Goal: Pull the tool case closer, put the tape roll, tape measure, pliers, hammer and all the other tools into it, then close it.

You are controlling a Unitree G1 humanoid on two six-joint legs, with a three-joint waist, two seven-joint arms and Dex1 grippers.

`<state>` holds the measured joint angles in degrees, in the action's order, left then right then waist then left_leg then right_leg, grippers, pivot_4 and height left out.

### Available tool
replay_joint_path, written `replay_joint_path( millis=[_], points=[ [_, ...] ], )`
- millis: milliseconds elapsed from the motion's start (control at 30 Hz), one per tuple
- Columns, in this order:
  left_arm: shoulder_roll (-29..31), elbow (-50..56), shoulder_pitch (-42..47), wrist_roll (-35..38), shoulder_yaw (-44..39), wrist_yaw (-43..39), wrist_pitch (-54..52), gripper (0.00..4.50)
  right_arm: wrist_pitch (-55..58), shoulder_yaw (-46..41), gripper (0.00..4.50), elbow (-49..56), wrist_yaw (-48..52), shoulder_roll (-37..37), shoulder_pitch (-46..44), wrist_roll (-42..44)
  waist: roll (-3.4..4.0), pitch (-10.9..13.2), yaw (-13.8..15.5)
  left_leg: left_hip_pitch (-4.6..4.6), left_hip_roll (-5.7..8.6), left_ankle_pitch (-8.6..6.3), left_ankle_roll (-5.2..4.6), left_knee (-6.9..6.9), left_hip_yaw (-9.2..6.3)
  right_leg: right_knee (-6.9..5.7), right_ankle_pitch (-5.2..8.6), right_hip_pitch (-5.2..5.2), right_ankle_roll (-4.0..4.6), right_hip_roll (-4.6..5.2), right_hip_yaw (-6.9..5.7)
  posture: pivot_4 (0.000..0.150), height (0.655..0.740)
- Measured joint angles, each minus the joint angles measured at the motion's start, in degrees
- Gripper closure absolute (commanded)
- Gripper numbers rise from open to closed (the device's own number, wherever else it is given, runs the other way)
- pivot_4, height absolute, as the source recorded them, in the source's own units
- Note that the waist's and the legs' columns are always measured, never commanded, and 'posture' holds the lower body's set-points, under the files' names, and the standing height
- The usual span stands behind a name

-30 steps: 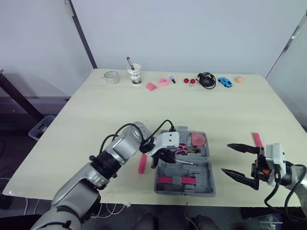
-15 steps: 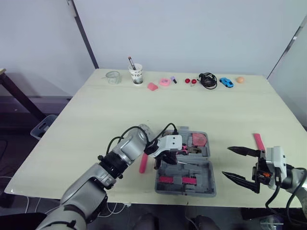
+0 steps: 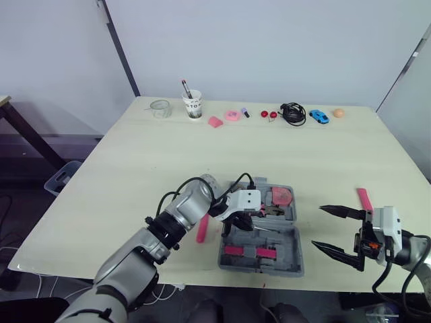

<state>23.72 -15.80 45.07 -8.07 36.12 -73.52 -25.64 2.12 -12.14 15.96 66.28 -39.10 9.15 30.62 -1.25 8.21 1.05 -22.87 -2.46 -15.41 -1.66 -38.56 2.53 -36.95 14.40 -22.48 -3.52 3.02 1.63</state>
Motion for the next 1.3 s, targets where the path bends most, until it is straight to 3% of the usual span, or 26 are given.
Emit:
replay_joint_path(
  millis=[100,133,333,733,967,1133,1300],
  points=[
    [0.0,0.0,0.0,-0.3,-0.1,0.1,0.0,4.39,0.0,0.0,0.0,0.0,0.0,0.0,0.0,-0.1,0.0,0.0,0.0,0.0,0.0,0.0,0.0,0.0,0.0,0.0,0.0,0.0,0.0,0.0,0.0,0.15,0.74],
    [-0.1,0.1,-0.1,-0.3,-0.1,0.1,0.0,3.37,-0.1,0.0,0.0,0.0,0.0,0.0,0.0,-0.1,0.0,0.0,0.0,0.0,0.0,0.0,0.0,0.0,0.0,0.0,0.0,0.0,0.0,0.0,0.0,0.15,0.74],
    [-0.5,1.7,-1.5,0.0,0.5,-0.8,0.2,0.68,-0.3,0.2,0.0,0.0,0.0,0.0,-0.1,-0.4,0.0,0.0,-0.1,0.01,0.0,0.0,-0.01,-0.05,-0.01,-0.03,0.0,0.0,0.0,0.0,0.01,0.15,0.74],
    [2.5,7.2,-1.7,-0.5,-0.4,-1.1,-0.4,0.68,-0.4,0.3,0.0,-0.1,-0.1,0.1,-0.1,-0.6,0.02,0.0,-0.3,-0.02,-0.02,0.0,0.0,-0.08,-0.01,-0.06,0.0,-0.02,0.0,-0.03,0.03,0.15,0.74],
    [3.9,9.6,-1.5,3.9,-6.4,-0.8,1.6,0.68,-1.0,0.7,0.0,-1.1,-0.3,0.2,-1.2,-0.9,0.02,0.0,-0.3,-0.01,-0.02,0.0,0.0,-0.09,-0.01,-0.07,0.0,-0.02,0.0,-0.04,0.03,0.15,0.74],
    [3.4,4.6,-1.6,7.8,-11.4,-0.1,7.8,0.68,-1.1,1.0,0.0,-1.3,-0.3,0.4,-1.6,-0.9,0.02,0.0,-0.3,0.0,-0.03,0.0,-0.01,-0.09,-0.01,-0.07,0.0,-0.02,0.0,-0.04,0.03,0.15,0.74],
    [1.9,-2.7,-2.4,12.0,-15.6,-0.9,14.7,2.62,-1.1,1.0,0.0,-1.4,-0.2,0.8,-1.7,-0.9,0.02,0.0,-0.3,0.0,-0.02,0.0,-0.01,-0.08,0.0,-0.07,-0.01,-0.02,0.0,-0.04,0.03,0.15,0.74]
  ],
)
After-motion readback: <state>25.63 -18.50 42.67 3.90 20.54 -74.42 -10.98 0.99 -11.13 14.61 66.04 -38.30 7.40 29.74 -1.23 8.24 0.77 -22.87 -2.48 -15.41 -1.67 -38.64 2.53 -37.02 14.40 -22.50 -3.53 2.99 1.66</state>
